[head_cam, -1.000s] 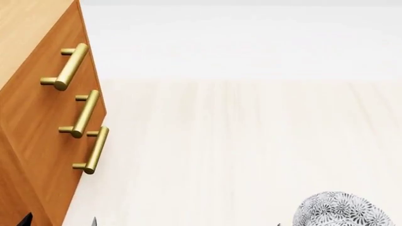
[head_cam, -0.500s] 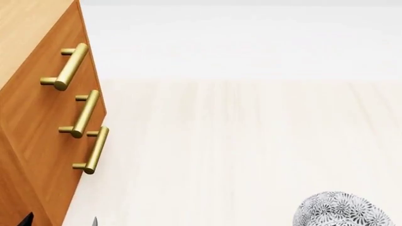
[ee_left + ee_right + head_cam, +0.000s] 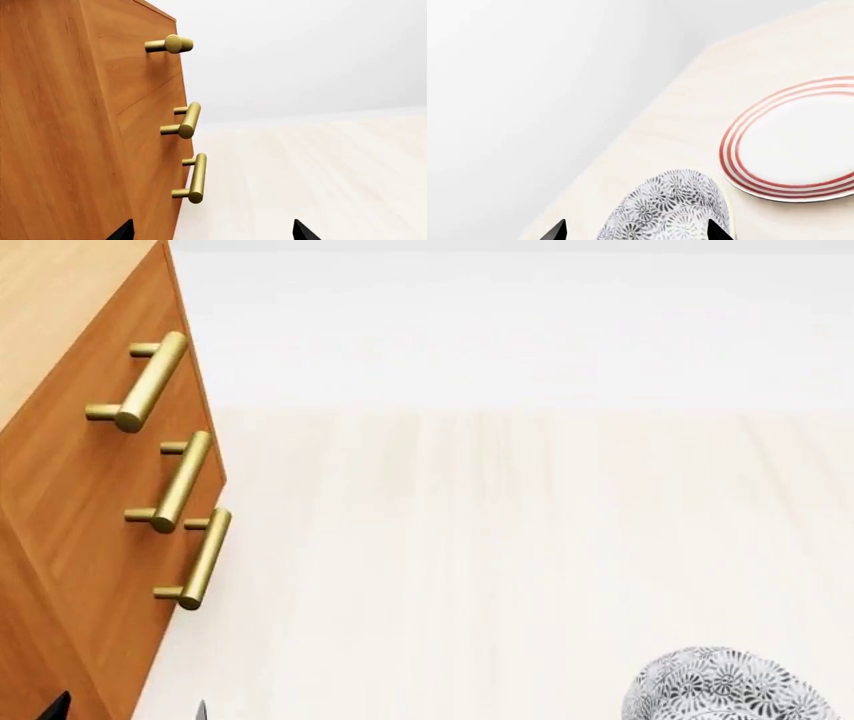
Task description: Put the bowl on top of the cabinet.
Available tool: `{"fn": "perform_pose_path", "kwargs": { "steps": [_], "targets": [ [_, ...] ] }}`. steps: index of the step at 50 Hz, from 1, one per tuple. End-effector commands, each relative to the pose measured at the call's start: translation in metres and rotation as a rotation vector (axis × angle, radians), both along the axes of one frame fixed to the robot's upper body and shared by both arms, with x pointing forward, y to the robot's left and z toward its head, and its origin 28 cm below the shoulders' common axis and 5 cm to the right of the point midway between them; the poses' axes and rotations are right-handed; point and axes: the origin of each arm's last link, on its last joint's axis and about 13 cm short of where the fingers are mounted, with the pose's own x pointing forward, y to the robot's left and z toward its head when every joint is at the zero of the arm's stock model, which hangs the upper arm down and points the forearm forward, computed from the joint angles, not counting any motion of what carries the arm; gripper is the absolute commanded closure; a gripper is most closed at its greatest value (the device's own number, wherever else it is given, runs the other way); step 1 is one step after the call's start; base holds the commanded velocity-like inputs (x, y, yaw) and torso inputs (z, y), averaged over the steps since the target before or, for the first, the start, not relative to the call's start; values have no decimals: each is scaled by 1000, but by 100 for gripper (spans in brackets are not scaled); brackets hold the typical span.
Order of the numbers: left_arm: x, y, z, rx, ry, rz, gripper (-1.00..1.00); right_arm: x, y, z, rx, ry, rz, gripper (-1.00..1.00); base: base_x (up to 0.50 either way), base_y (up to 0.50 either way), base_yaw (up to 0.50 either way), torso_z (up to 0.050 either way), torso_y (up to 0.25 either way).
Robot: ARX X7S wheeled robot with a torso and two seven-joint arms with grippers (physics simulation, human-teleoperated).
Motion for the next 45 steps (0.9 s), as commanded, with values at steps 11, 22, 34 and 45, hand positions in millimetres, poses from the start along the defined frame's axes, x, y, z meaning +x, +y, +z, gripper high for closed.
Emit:
{"fn": "perform_pose_path", "kwargs": {
  "steps": [11,22,34,45],
  "targets": [
    [1,0,1,-3,-12,3,-100,-6,-9,-1,125,-53,-51,-100,0,0,0,0,0],
    [1,0,1,-3,-12,3,-100,-6,-12,-4,191,-36,-99,-100,0,0,0,0,0],
    [2,0,0,-4,-8,0,-100,2,-15,-9,252,44,-78,-100,0,0,0,0,0],
    [1,0,1,-3,-12,2,-100,9,-15,-12,273,93,-7,-100,0,0,0,0,0]
  ]
}}
